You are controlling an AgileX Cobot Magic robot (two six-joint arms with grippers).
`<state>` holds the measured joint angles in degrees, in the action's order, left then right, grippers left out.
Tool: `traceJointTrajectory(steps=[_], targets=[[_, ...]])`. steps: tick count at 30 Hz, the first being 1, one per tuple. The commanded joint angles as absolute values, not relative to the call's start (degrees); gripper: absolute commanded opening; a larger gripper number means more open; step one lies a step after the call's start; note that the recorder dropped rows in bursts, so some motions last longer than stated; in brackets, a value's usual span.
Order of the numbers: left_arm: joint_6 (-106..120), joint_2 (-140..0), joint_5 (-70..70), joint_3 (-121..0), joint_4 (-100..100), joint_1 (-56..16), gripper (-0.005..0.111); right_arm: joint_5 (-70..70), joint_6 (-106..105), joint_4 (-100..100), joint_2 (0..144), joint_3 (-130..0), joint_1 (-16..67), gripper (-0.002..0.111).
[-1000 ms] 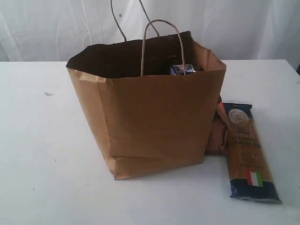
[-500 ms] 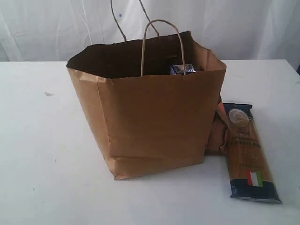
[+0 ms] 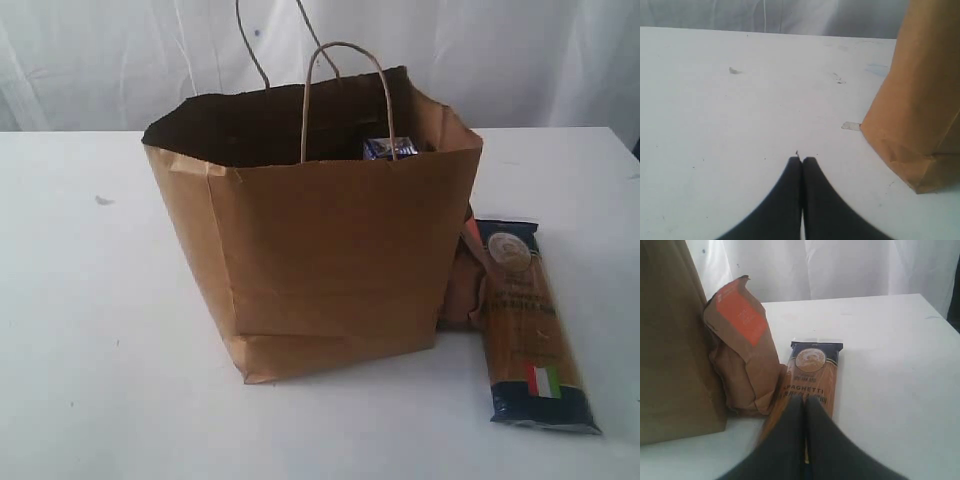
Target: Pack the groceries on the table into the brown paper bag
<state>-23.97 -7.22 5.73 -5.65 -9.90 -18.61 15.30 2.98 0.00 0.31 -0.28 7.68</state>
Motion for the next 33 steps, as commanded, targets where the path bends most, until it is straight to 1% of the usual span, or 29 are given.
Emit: traceJointTrajectory(steps=[1,13,16,18,33], targets=[[-23.76,-3.83,1.22,-1.20,-9.13,-18.46,0.000,15.07,2.70,0.00,0.00,0.00,7.44,0.000],[-22.38,-2.66,0.60,-0.12,-8.71,-18.46,0.000,15.07,2.70,0.00,0.00,0.00,7.44,0.000],[-10.97,0.00,0.97,0.00,0.00,-18.46,0.000,15.07,2.70,0.00,0.00,0.00,7.44,0.000],[-2.02,0.00,7.36,0.00,5.84,-18.46,0.000,15.07,2.70,0.00,0.00,0.00,7.44,0.000],[-1.25,0.00,7.67,0.00,5.72,-18.46,0.000,15.07,2.70,0.00,0.00,0.00,7.44,0.000]])
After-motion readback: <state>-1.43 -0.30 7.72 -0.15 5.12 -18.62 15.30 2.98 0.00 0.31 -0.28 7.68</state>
